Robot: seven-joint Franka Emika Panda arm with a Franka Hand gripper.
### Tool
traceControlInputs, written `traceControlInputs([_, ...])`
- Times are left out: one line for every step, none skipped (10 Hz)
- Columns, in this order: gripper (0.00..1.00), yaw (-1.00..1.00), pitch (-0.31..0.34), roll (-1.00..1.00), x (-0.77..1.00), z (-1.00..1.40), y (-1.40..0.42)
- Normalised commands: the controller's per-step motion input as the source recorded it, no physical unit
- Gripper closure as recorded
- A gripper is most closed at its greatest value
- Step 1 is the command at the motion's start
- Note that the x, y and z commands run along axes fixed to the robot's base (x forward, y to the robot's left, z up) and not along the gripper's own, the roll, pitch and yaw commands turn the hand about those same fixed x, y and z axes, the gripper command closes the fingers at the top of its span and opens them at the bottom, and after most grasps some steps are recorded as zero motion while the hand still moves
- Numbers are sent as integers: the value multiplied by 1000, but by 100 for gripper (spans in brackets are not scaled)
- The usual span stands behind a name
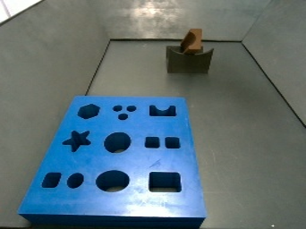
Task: Pick up the arch object. Move up. Place the arch object on the fixture. Regrasp the arch object. Rotate the arch object. Move to above the board. Insert the arch object.
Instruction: Regrasp the arch object.
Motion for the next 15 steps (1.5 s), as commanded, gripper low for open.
traceControlInputs([0,34,45,1000,28,-4,-23])
traceControlInputs([0,37,53,1000,42,-5,-26])
traceControlInputs([0,42,67,1000,57,-7,-31])
traceControlInputs([0,45,77,1000,65,-8,-32])
traceControlInputs([0,53,97,1000,83,-7,-35])
traceControlInputs([0,61,116,1000,94,-3,-39])
traceControlInputs([0,77,144,1000,107,-7,-44])
traceControlInputs([0,93,168,1000,115,-9,-46])
traceControlInputs([0,116,193,1000,118,-10,-50])
traceControlInputs([0,148,219,1000,118,-9,-52])
traceControlInputs([0,208,250,981,119,-12,-54])
traceControlInputs([0,229,228,799,124,-14,-56])
traceControlInputs([0,243,207,680,129,-12,-59])
traceControlInputs([0,266,147,386,145,-16,-62])
traceControlInputs([0,273,123,279,154,-12,-58])
